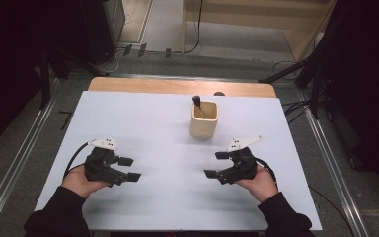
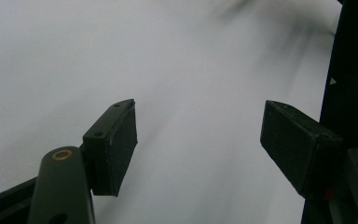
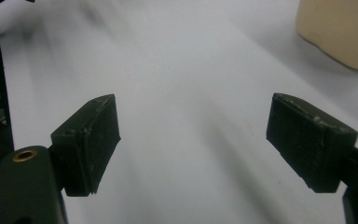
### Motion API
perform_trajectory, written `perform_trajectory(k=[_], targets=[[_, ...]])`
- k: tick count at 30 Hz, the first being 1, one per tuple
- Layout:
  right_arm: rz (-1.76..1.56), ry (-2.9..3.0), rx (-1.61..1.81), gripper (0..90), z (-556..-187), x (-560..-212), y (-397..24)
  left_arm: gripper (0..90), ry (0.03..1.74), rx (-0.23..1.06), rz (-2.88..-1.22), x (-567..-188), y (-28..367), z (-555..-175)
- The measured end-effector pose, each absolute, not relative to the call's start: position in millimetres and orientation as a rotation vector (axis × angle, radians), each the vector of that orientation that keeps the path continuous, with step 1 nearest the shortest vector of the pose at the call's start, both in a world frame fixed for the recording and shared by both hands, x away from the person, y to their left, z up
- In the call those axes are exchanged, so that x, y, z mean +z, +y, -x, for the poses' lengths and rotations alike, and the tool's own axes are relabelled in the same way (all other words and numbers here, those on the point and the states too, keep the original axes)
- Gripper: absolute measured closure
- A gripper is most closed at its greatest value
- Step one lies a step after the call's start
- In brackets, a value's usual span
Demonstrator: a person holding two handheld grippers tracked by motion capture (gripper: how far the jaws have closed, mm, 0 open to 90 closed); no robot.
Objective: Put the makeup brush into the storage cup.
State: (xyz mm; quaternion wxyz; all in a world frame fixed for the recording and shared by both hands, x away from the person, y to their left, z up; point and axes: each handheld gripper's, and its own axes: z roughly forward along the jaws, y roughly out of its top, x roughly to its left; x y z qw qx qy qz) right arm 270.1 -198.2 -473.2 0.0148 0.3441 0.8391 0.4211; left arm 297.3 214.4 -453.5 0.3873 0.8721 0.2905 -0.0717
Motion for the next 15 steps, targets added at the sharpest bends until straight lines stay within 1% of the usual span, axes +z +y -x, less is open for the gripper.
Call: perform_trajectory(k=[15], targets=[[-1.072,2.577,1.293,18.3,-256.4,-474.9,-222.0,27.9,0.738,-0.179,-2.226,-454.2,214.1,-297.0]])
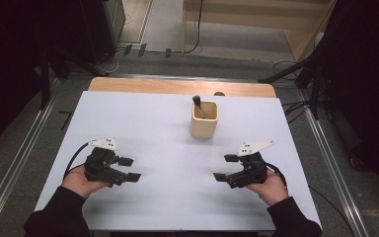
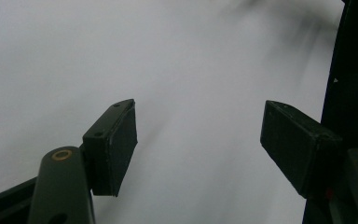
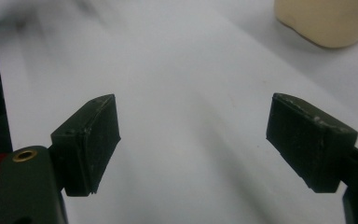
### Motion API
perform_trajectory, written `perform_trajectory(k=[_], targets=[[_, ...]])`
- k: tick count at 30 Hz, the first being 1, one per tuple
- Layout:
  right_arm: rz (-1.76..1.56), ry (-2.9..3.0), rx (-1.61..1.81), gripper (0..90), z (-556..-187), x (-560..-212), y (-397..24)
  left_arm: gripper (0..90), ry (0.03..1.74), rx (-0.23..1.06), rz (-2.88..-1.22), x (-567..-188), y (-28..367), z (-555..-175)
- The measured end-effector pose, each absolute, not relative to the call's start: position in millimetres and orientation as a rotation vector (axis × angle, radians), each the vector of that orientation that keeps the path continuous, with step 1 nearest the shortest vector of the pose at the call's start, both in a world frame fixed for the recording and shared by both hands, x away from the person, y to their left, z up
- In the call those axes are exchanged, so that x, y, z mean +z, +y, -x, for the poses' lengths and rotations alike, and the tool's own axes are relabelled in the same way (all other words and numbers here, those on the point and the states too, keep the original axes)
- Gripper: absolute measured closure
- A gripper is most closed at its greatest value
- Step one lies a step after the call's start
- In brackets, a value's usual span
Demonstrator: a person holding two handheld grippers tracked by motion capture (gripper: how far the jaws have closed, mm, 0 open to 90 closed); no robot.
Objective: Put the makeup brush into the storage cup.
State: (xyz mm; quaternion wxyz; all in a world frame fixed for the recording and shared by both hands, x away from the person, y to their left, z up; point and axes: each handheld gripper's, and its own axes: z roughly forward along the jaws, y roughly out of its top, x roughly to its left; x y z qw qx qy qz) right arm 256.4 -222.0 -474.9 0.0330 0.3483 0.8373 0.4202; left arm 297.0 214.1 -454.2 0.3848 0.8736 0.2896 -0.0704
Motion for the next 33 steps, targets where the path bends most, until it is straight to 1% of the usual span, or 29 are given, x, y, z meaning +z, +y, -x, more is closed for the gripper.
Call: perform_trajectory(k=[20,33], targets=[[-1.058,2.589,1.237,18.3,-248.0,-478.7,-246.3,27.7,0.737,-0.163,-2.226,-454.1,214.5,-295.5],[-1.068,2.59,1.271,18.4,-246.4,-478.2,-247.7,27.6,0.732,-0.16,-2.241,-455.2,213.6,-294.3]])
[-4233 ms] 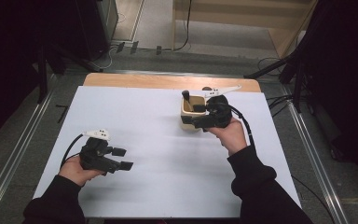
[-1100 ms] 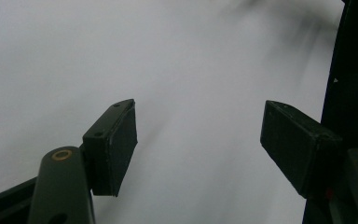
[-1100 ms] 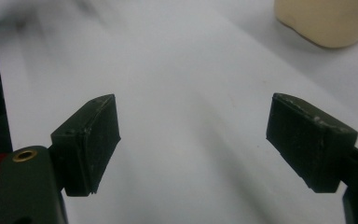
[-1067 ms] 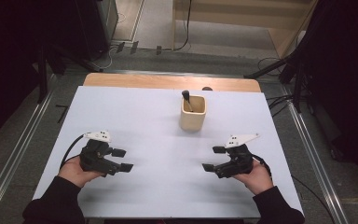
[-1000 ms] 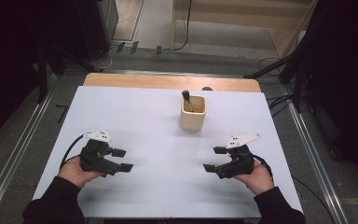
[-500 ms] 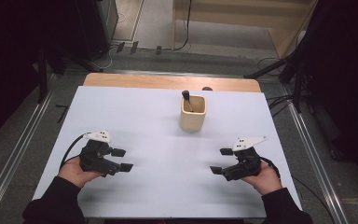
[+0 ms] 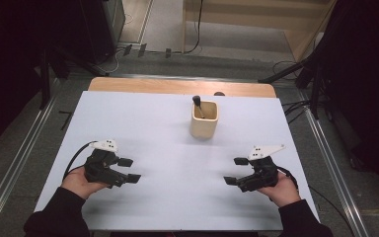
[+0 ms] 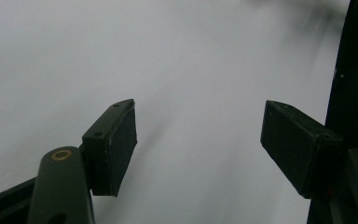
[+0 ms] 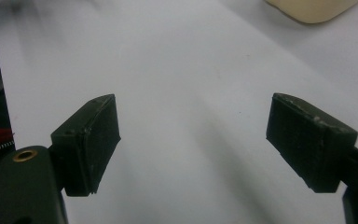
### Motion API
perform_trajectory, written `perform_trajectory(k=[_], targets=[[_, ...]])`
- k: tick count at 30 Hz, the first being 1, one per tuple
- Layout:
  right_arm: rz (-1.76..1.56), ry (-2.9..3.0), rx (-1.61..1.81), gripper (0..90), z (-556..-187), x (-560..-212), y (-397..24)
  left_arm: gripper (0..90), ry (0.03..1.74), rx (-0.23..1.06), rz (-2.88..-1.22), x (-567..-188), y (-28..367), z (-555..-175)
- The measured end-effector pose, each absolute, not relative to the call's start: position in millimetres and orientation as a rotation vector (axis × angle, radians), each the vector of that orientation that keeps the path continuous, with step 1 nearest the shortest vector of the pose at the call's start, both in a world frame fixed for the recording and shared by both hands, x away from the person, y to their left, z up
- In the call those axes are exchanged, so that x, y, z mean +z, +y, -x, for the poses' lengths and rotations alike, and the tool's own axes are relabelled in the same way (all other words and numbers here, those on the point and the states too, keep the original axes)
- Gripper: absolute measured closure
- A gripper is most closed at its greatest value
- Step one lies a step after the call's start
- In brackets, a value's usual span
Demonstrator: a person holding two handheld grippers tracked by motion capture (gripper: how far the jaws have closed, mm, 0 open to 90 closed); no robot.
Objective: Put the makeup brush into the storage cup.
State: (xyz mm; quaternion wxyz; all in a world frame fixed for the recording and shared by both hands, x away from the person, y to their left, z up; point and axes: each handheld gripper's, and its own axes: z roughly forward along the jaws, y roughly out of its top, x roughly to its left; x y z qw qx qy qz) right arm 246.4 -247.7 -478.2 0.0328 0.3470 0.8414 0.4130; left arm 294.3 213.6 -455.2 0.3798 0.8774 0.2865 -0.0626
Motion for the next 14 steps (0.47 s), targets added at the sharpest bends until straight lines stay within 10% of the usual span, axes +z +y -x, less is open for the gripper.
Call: perform_trajectory(k=[14], targets=[[-1.095,2.584,1.19,18.2,-254.4,-484.6,-248.2,27.1,0.746,-0.146,-2.266,-460.6,213.7,-297.7]])
